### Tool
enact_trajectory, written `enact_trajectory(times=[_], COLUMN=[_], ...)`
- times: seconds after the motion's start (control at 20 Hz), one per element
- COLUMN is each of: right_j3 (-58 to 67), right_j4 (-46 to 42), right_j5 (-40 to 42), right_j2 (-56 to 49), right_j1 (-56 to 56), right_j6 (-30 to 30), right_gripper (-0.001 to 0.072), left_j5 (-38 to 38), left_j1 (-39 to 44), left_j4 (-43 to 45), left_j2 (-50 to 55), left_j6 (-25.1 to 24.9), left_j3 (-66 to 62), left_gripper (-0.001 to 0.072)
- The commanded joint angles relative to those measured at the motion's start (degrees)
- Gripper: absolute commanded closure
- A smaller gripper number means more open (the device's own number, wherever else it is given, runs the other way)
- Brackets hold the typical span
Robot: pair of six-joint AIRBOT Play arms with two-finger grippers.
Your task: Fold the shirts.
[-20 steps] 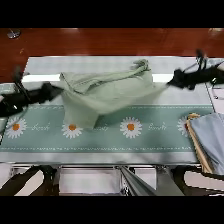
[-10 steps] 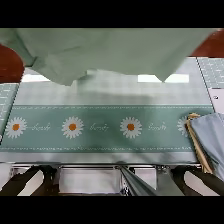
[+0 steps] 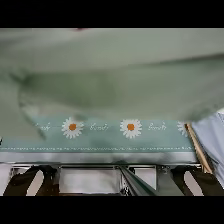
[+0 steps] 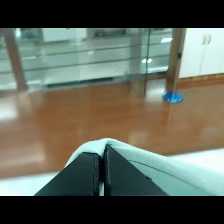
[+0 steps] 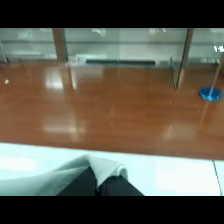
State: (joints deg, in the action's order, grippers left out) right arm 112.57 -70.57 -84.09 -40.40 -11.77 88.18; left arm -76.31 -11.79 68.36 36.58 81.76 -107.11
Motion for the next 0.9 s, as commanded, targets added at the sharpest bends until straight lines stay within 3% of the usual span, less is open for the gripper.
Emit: enact_trajectory(times=[0.0, 0.2, 0.45, 0.85], right_j3=[-5.0, -18.4, -32.5, -29.9], right_j4=[0.1, 4.5, 11.2, 22.6], right_j5=[-1.6, -0.2, 10.6, 27.6], right_j2=[2.4, -0.6, -13.5, -46.9], right_j1=[0.0, 0.1, 0.1, 0.1], right_j6=[0.8, -1.0, -6.8, -10.1], right_gripper=[0.069, 0.069, 0.069, 0.069], left_j5=[-6.8, -4.0, 8.0, 27.3], left_j1=[0.0, 0.0, 0.0, 4.8], left_j4=[3.7, 3.7, 0.2, -5.7], left_j2=[-1.9, -0.6, 9.7, 37.2], left_j6=[3.1, 3.7, 4.1, 4.4], left_j3=[2.5, 16.5, 33.1, 36.4], left_gripper=[0.0683, 0.0684, 0.0684, 0.0683])
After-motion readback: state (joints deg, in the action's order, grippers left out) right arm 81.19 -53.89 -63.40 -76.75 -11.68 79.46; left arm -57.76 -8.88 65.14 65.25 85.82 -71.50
